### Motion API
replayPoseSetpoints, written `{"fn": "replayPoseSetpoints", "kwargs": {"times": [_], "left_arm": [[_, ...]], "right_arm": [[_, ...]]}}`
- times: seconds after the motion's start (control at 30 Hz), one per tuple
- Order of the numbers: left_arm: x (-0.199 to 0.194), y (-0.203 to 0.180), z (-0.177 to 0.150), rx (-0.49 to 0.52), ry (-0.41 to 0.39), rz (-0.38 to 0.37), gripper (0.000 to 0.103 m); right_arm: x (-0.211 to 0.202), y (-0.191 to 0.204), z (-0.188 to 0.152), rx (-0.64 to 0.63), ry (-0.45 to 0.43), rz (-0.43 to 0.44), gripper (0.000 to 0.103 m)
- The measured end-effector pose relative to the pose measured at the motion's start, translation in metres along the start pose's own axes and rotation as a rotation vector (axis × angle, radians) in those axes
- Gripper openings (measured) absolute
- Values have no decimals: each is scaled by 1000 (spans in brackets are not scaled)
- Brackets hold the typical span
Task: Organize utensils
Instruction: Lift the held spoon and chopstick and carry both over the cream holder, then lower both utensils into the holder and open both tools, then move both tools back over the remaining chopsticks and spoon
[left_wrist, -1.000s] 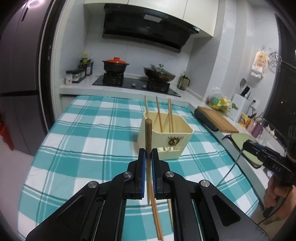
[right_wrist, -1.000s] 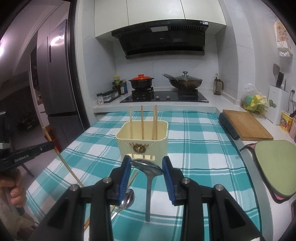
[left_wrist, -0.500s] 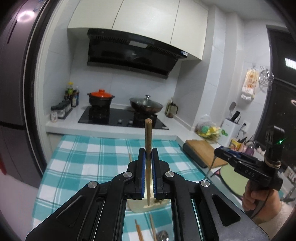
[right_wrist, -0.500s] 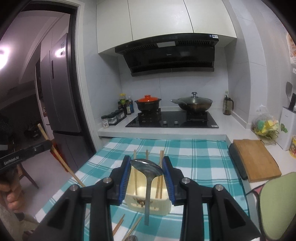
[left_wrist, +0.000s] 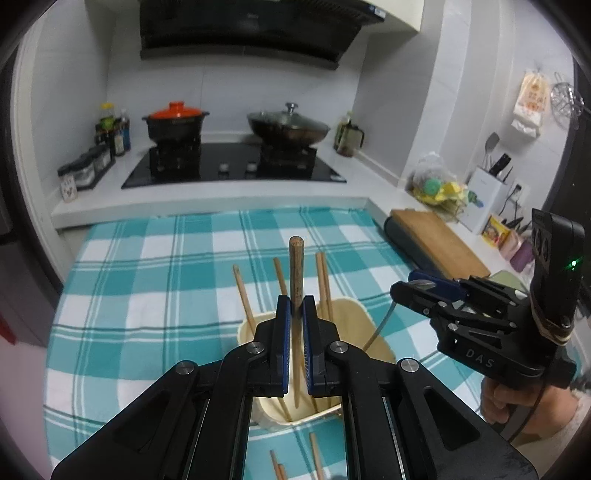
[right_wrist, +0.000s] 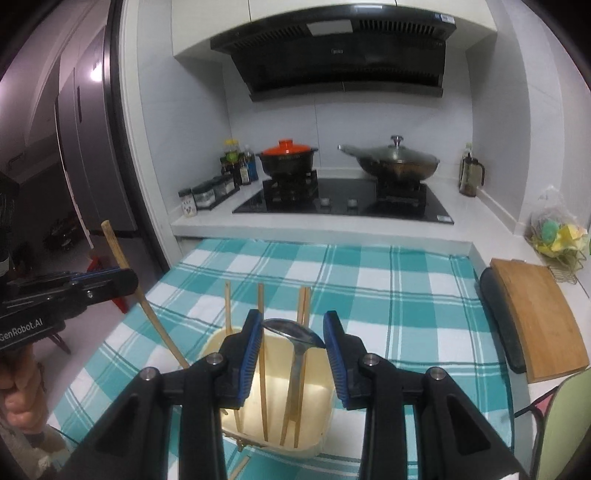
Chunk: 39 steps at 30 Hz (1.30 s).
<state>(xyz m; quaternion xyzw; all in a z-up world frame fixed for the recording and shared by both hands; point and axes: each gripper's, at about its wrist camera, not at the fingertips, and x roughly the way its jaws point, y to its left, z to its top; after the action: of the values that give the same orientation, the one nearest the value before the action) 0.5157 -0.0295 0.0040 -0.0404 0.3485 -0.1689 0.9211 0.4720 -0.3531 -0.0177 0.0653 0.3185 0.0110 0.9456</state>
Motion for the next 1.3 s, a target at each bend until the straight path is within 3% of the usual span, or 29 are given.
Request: {"fn": "replayPoseSetpoints", "kwargs": {"times": [0.17,0.23,0.27,0.3,0.37,0.53,0.67,0.8,0.97,1.17,1.3], "left_arm": [[56,6,-12,-25,120,28,7],[66,11,-14,-62,157,34,23],[63,13,-14,-84,157,34,39],[57,17,-14,-102,144,35,54],[35,21,-12,-111,105,33,67],[-36,28,-19,-52,70,73,78],[-98,31,-52,31,78,99,89],[-143,32,-104,90,94,135,94],[-169,27,-182,57,87,145,96],[-153,11,-268,-89,63,124,96],[-135,5,-305,-157,80,134,96]], "right_arm": [[48,-10,-17,12,111,-6,34],[61,-14,-18,36,125,-12,36],[65,-17,-16,55,127,-12,40],[63,-19,-13,77,117,-15,41],[49,-21,-4,112,71,-8,42],[-18,-5,11,25,-56,-45,51],[-79,9,-1,-44,-107,-56,55],[-131,14,-36,-73,-103,-80,57],[-175,20,-101,-69,-90,-123,57],[-182,40,-195,-46,-49,-182,57],[-170,60,-259,-36,-1,-221,57]]}}
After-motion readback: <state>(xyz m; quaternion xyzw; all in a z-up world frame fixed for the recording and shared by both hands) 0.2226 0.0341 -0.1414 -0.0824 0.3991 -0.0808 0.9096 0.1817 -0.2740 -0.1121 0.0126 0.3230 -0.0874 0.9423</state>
